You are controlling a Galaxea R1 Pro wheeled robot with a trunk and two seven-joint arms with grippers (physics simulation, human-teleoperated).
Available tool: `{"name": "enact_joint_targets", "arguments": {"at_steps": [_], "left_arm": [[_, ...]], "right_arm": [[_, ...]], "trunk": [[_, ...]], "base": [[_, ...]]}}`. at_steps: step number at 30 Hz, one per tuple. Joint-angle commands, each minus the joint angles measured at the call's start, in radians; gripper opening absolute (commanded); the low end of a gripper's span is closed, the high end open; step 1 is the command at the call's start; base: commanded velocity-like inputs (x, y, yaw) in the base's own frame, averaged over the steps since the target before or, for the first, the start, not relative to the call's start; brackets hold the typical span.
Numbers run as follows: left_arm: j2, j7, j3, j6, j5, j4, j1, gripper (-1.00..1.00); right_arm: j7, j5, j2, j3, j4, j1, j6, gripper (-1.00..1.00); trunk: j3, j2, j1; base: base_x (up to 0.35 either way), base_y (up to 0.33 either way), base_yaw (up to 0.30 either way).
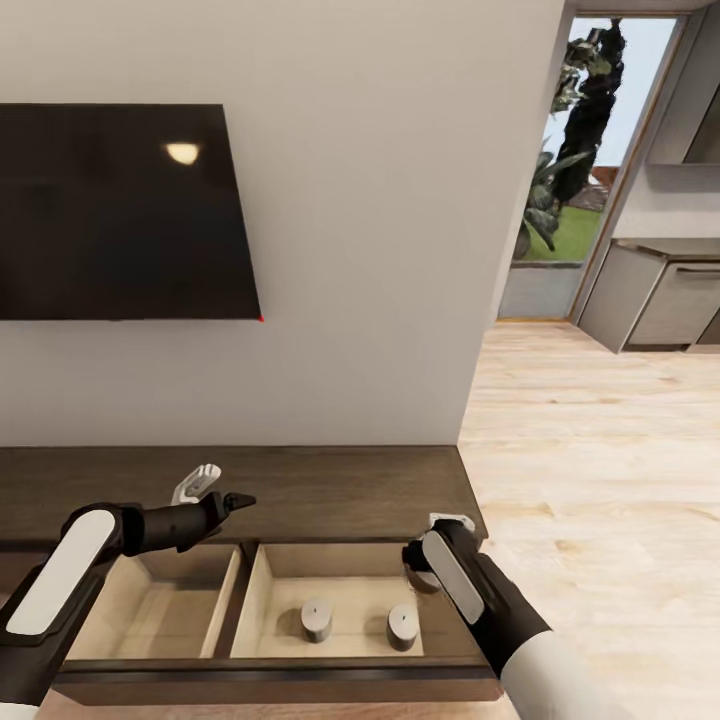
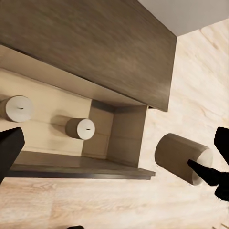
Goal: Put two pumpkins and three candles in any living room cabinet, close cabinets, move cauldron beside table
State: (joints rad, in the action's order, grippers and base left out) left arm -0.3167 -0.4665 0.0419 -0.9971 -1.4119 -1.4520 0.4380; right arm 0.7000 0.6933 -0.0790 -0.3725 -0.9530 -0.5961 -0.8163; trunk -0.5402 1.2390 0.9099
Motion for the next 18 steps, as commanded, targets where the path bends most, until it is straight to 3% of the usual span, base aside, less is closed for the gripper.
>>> {"name": "enact_joint_targets", "arguments": {"at_steps": [1,6,9,13,18], "left_arm": [[-0.001,-0.011,0.001,0.000,-0.011,-0.001,0.001,1.00],[-0.002,-0.011,0.001,0.000,-0.011,0.001,0.001,1.00],[-0.002,-0.011,0.001,0.000,-0.010,0.003,0.001,1.00],[-0.002,-0.011,0.001,0.000,-0.010,0.006,0.001,1.00],[-0.002,-0.011,0.005,0.000,-0.009,0.006,0.000,1.00]], "right_arm": [[0.012,0.013,0.000,-0.002,0.018,-0.012,-0.001,-1.00],[-0.007,0.016,-0.003,-0.006,0.206,-0.112,0.086,-1.00],[-0.043,0.017,-0.023,-0.007,0.292,-0.169,0.109,-1.00],[-0.065,0.017,-0.061,-0.009,0.325,-0.189,0.117,-1.00],[-0.070,0.017,-0.074,-0.009,0.335,-0.193,0.124,-1.00]], "trunk": [[-0.004,0.008,0.004],[-0.020,0.043,0.023],[-0.029,0.064,0.035],[-0.042,0.092,0.050],[-0.058,0.127,0.069]], "base": [[0.000,0.000,0.000],[0.000,0.000,0.000],[0.000,0.000,0.000],[0.000,0.000,0.000],[0.000,0.000,0.000]]}}
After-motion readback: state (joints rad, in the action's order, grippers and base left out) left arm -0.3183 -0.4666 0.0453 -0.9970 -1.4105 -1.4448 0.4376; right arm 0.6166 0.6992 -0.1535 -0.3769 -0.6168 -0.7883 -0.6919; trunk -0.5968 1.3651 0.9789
